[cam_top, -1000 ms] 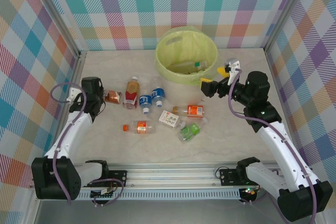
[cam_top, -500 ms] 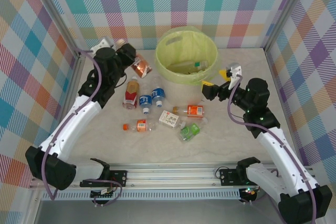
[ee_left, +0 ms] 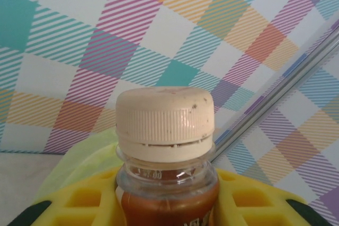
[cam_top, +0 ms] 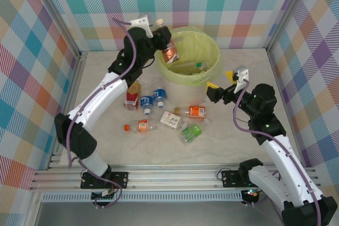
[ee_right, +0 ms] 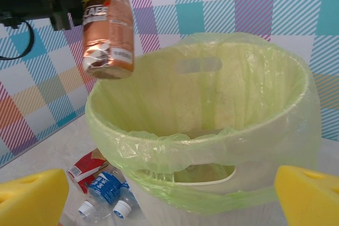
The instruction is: Put the plastic bottles in the bin
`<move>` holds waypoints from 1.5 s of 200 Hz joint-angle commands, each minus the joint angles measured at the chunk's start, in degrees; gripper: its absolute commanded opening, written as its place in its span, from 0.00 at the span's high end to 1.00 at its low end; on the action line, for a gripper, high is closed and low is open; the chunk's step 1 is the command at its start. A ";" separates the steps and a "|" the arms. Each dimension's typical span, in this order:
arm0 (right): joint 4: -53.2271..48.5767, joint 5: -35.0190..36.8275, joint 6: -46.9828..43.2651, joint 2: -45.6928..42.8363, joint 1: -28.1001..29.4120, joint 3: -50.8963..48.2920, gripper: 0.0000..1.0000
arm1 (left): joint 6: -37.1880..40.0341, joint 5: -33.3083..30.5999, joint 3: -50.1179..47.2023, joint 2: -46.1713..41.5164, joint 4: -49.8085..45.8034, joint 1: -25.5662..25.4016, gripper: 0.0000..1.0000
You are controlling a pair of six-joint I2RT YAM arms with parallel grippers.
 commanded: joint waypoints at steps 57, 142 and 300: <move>-4.53 6.57 2.98 -2.39 0.23 -0.63 0.00 | 6.65 0.41 16.69 13.19 -19.17 -1.10 1.00; -5.25 6.57 2.79 -2.30 0.23 -0.71 0.00 | 9.01 2.82 40.96 27.32 -38.59 -2.45 0.28; 0.03 9.85 2.64 -1.05 0.23 -5.04 0.00 | 17.21 0.64 9.13 0.86 -17.60 -6.02 0.00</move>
